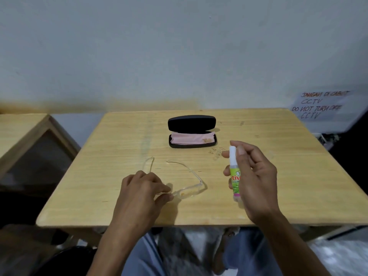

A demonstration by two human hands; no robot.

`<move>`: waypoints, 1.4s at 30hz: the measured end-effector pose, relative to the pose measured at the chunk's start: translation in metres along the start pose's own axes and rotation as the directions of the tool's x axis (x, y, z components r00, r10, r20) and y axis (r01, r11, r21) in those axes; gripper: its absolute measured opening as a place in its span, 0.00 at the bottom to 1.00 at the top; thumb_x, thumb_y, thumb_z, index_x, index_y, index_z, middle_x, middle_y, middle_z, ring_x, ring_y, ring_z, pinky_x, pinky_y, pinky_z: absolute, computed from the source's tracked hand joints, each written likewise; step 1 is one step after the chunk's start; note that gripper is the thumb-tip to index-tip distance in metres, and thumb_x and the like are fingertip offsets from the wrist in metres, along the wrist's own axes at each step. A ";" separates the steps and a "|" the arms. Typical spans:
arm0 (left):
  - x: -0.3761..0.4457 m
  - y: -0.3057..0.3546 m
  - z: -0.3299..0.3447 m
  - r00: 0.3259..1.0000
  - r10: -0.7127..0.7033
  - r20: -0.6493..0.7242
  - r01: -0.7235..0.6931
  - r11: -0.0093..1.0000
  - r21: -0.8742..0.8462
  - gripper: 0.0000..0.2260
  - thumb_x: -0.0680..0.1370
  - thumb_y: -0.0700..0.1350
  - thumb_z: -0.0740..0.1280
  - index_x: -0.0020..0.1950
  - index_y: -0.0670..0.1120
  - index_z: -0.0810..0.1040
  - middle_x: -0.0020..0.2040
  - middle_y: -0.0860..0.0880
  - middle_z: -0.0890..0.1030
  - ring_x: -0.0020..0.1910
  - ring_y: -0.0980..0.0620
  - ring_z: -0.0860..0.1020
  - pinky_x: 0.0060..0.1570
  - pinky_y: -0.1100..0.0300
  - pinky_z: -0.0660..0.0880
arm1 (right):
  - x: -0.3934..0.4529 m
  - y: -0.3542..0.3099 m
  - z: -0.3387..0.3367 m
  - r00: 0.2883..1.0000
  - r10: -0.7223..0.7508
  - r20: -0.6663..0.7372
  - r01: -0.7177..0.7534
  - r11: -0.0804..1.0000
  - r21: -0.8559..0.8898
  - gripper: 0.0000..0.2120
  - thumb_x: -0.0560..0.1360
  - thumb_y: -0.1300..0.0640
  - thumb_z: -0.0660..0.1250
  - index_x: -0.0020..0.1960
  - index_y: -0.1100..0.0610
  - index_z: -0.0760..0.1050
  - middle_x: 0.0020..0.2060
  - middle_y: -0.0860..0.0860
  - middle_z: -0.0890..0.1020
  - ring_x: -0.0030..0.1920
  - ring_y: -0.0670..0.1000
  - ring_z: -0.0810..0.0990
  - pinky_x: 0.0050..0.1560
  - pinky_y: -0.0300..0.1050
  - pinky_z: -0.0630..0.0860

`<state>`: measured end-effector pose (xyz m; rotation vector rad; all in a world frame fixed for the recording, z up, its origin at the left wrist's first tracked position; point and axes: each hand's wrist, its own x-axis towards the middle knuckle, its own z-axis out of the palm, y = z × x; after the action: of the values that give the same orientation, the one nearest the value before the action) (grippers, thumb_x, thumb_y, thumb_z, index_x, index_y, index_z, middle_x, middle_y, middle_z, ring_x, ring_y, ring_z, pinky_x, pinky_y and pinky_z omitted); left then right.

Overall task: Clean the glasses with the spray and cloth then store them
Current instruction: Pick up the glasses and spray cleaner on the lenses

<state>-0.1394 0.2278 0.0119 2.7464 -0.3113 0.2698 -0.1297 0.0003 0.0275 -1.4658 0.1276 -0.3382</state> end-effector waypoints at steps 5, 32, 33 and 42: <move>0.003 0.001 0.002 1.000 0.030 -0.007 -0.030 1.000 0.002 0.06 0.72 0.55 0.73 0.46 0.56 0.86 0.39 0.60 0.76 0.43 0.54 0.72 0.49 0.55 0.65 | -0.002 -0.001 0.000 0.999 -0.006 0.043 0.005 1.000 0.013 0.10 0.82 0.60 0.62 0.55 0.51 0.81 0.43 0.56 0.85 0.32 0.51 0.78 0.26 0.47 0.72; 0.022 0.040 -0.042 0.866 -0.493 0.081 0.184 0.164 -0.969 0.11 0.64 0.49 0.76 0.43 0.45 0.87 0.46 0.41 0.86 0.46 0.53 0.82 0.48 0.64 0.74 | -0.020 -0.037 0.019 0.884 -0.403 0.239 0.450 0.870 -0.199 0.19 0.81 0.53 0.61 0.70 0.41 0.72 0.48 0.46 0.81 0.38 0.52 0.83 0.35 0.43 0.80; 0.023 0.042 -0.043 0.866 -0.493 0.085 0.180 0.148 -0.973 0.12 0.64 0.48 0.76 0.43 0.44 0.87 0.46 0.42 0.86 0.46 0.54 0.83 0.47 0.66 0.74 | -0.020 -0.038 0.019 0.867 -0.436 0.242 0.488 0.842 -0.233 0.19 0.82 0.53 0.60 0.71 0.40 0.71 0.48 0.49 0.82 0.39 0.52 0.84 0.36 0.44 0.80; 0.031 0.051 -0.047 0.866 -0.483 0.127 0.192 0.087 -0.978 0.11 0.65 0.44 0.76 0.44 0.43 0.87 0.41 0.47 0.88 0.41 0.59 0.84 0.38 0.76 0.74 | -0.014 -0.040 0.023 0.833 -0.526 0.172 0.553 0.774 -0.308 0.18 0.81 0.50 0.59 0.70 0.45 0.72 0.50 0.37 0.76 0.41 0.46 0.78 0.43 0.47 0.76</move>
<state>-0.1288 0.1934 0.0788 1.3115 0.2271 0.1498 -0.1424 0.0242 0.0679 -1.8553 -0.3270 -0.7597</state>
